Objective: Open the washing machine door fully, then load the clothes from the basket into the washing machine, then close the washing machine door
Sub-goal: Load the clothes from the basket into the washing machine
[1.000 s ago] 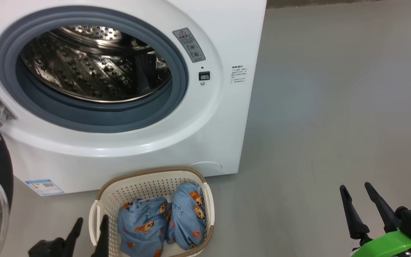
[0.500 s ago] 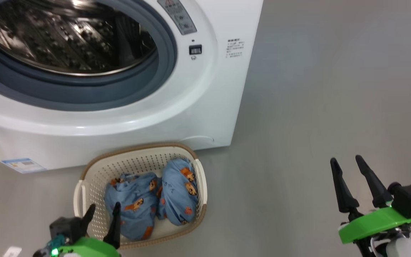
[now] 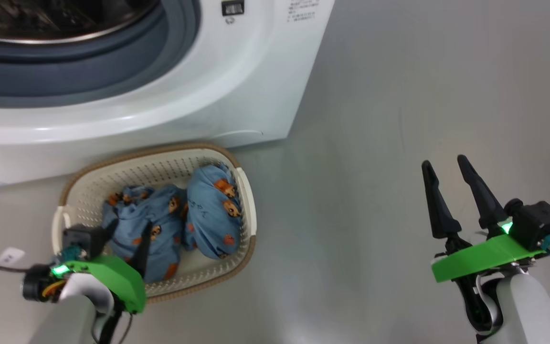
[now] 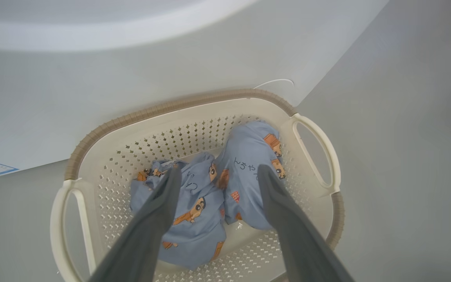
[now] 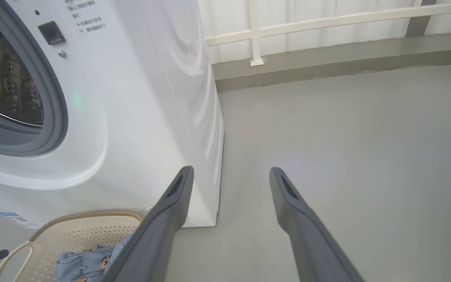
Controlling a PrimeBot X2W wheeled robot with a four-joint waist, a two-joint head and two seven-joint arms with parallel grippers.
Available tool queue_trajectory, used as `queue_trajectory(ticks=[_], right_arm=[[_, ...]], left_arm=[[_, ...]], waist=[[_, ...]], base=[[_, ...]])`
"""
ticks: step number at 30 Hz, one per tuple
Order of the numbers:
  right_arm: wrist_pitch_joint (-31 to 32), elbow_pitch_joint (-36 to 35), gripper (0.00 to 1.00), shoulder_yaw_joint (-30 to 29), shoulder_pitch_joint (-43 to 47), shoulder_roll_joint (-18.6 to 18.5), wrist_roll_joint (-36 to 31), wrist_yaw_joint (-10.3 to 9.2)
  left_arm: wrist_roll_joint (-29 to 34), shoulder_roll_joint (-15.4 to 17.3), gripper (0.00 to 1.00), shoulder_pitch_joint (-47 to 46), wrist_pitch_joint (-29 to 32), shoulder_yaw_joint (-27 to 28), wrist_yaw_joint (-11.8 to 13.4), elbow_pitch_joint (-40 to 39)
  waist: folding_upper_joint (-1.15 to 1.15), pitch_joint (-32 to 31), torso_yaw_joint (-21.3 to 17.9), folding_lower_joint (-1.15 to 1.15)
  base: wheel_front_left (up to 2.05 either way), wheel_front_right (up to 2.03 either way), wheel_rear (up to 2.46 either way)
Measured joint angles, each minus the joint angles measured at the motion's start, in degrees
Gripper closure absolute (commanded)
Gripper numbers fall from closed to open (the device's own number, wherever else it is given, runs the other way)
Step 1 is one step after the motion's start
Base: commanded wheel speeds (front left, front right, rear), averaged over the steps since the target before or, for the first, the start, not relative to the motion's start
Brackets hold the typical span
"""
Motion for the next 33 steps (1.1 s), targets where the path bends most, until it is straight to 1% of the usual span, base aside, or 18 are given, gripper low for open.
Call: queue_trajectory(ticks=[6, 10, 16, 23, 33], right_arm=[[0.0, -0.4, 0.00, 1.5, -2.6, 1.2, 0.0, 0.00], [0.0, -0.5, 0.00, 1.9, -3.7, 1.4, 0.0, 0.00], [0.0, -0.7, 0.00, 3.6, -5.7, 2.1, 0.0, 0.00], [0.0, -1.1, 0.00, 5.8, -7.8, 2.7, 0.0, 0.00], [0.0, -2.1, 0.00, 8.3, -8.9, 3.1, 0.0, 0.00]], left_arm=[[-1.5, 3.1, 0.00, -7.5, 0.0, -4.1, 0.0, 7.7], [-2.5, 4.2, 0.00, -11.2, 0.1, -6.7, 0.0, 11.6], [-3.2, 6.7, 0.00, -17.1, 3.0, -12.3, 0.0, 16.7], [-4.4, 9.8, 0.00, -21.7, 6.0, -18.0, 0.0, 19.5], [-7.4, 13.1, 0.00, -24.8, 9.7, -25.3, 0.0, 20.1]], waist=[[0.00, 4.7, -1.9, 0.00], [0.00, 6.9, -2.9, 0.00], [0.00, 10.6, -5.0, 0.00], [0.00, 13.9, -7.6, 0.00], [0.00, 17.5, -10.4, 0.00]], base=[[0.00, 0.00, 0.00], [0.00, 0.00, 0.00], [0.00, 0.00, 0.00], [0.00, 0.00, 0.00], [0.00, 0.00, 0.00]])
